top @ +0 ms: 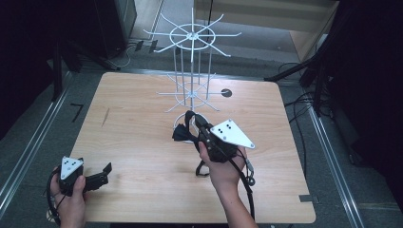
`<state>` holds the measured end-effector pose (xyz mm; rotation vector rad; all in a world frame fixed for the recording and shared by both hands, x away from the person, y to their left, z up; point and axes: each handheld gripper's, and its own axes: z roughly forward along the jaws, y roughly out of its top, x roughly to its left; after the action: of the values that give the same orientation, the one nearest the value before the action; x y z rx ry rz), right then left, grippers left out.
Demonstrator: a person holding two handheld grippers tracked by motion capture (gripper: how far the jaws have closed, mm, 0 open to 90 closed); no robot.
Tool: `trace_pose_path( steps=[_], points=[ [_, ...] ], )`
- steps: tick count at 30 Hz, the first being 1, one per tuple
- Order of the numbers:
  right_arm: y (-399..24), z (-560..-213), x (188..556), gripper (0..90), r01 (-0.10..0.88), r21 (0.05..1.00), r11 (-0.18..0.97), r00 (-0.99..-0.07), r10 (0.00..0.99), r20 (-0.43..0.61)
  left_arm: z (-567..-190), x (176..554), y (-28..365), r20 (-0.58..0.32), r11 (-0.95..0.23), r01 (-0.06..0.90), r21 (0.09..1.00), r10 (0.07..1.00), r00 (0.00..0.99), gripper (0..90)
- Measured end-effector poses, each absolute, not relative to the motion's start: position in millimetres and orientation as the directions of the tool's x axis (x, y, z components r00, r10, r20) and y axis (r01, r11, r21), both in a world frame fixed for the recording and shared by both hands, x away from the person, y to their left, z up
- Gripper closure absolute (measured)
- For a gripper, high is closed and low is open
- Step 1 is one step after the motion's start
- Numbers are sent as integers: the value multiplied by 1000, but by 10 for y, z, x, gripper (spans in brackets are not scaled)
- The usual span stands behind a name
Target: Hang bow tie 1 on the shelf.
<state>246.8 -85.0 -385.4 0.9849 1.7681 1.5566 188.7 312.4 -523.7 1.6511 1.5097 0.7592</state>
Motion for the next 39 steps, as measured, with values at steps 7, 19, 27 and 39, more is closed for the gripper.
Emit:
trace_pose_path(
  steps=[7,19,27,39],
  points=[
    [-816,-3887,2545,900,170,984,59,-554,831,46,-5239,1886,3125,-68,-9,536,844,990,124,0],
    [-805,-3963,2666,900,197,977,77,-538,842,42,-5238,1886,3131,-69,-11,539,842,990,127,0],
    [-792,-4031,2727,900,200,977,70,-529,847,48,-5236,1887,3141,-78,-3,540,842,989,127,0],
    [-789,-4082,2787,900,206,975,85,-519,854,36,-5238,1894,3147,-78,1,539,842,990,121,0]
  ],
)
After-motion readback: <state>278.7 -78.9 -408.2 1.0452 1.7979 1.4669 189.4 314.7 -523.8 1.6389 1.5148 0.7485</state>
